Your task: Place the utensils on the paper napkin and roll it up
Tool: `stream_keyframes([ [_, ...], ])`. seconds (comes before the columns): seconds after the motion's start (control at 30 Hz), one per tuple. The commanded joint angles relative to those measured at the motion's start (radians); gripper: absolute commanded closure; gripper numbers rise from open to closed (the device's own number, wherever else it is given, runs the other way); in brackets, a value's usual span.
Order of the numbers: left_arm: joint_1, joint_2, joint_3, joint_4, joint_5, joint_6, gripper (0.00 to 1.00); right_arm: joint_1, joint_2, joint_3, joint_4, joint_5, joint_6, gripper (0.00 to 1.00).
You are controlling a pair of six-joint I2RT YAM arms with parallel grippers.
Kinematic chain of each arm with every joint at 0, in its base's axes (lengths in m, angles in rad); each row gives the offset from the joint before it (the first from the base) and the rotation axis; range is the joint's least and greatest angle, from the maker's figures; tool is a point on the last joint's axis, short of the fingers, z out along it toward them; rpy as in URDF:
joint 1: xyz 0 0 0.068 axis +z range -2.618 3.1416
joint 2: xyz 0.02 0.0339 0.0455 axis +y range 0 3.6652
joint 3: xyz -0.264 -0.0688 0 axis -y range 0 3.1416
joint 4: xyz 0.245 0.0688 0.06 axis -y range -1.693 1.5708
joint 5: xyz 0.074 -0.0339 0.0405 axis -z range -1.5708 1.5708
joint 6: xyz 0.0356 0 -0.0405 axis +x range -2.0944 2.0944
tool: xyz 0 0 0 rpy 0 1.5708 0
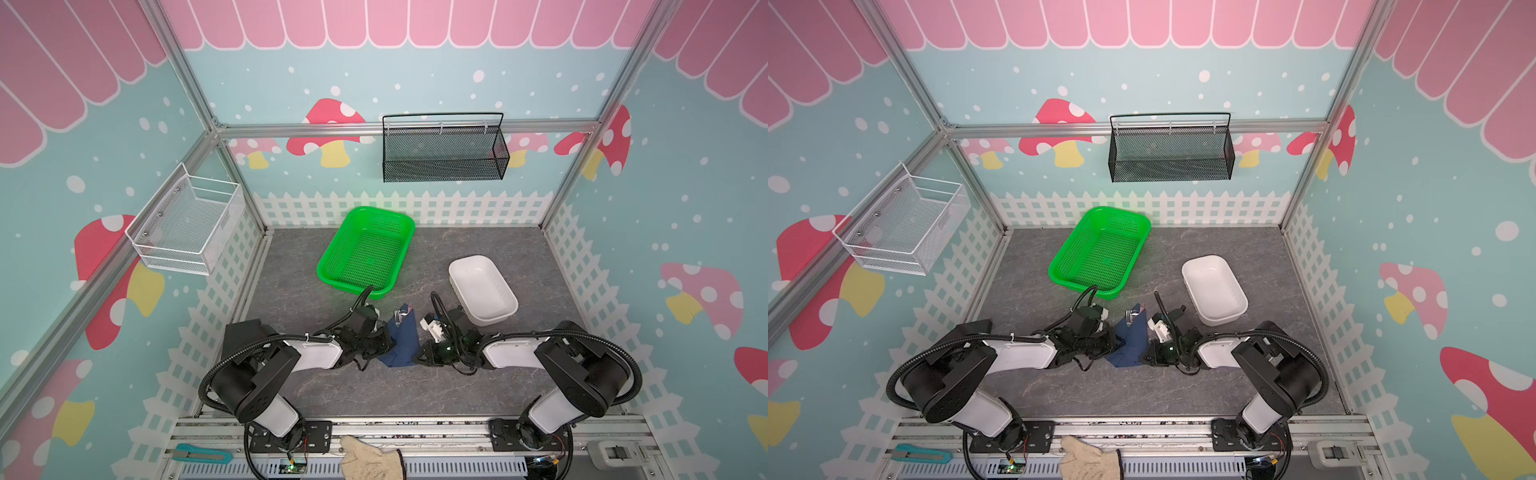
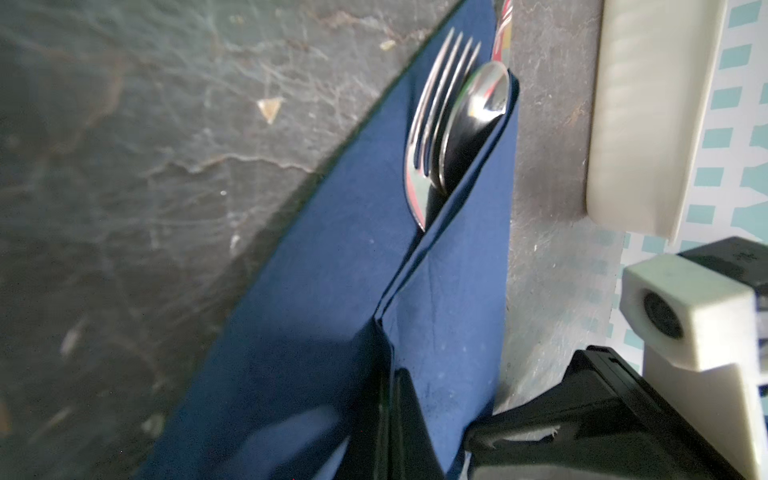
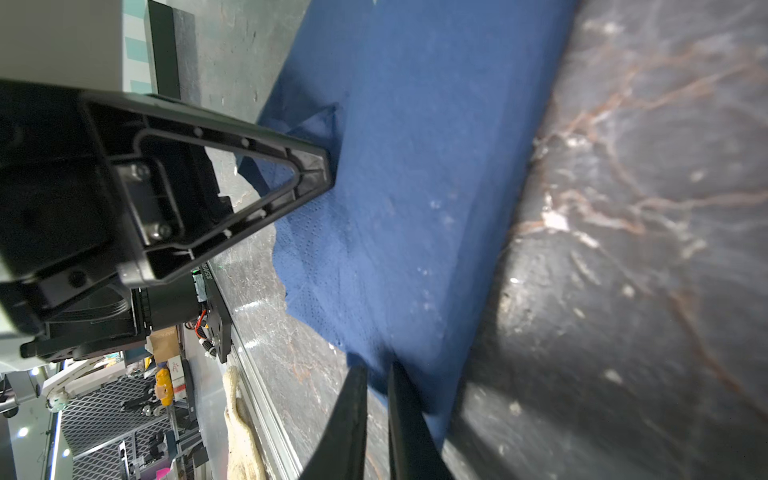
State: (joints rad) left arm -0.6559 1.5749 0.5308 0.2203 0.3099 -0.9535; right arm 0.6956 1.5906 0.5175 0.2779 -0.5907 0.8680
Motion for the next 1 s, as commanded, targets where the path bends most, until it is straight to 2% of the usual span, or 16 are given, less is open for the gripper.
stream_keyframes([
  [0.0, -0.002, 0.013, -0.004, 0.01, -0.011, 0.016, 0.96, 0.007, 0.011, -0.018, 0.006, 0.03, -0.008, 0.85],
  [0.4, -0.003, 0.007, 0.002, -0.002, -0.01, 0.022, 0.96, 0.005, -0.104, 0.007, -0.009, 0.032, 0.01, 0.85],
  [0.57, -0.003, 0.009, 0.009, -0.009, -0.008, 0.024, 0.96, 0.017, -0.033, 0.049, 0.001, -0.035, -0.008, 0.86],
  [0.83, -0.003, 0.011, 0.011, -0.009, -0.006, 0.022, 0.96, 0.044, 0.057, 0.031, -0.004, -0.004, -0.018, 0.86],
  [0.97, -0.002, 0.01, 0.011, -0.013, -0.005, 0.025, 0.96, 0.044, 0.043, 0.02, -0.002, -0.006, -0.001, 0.86],
])
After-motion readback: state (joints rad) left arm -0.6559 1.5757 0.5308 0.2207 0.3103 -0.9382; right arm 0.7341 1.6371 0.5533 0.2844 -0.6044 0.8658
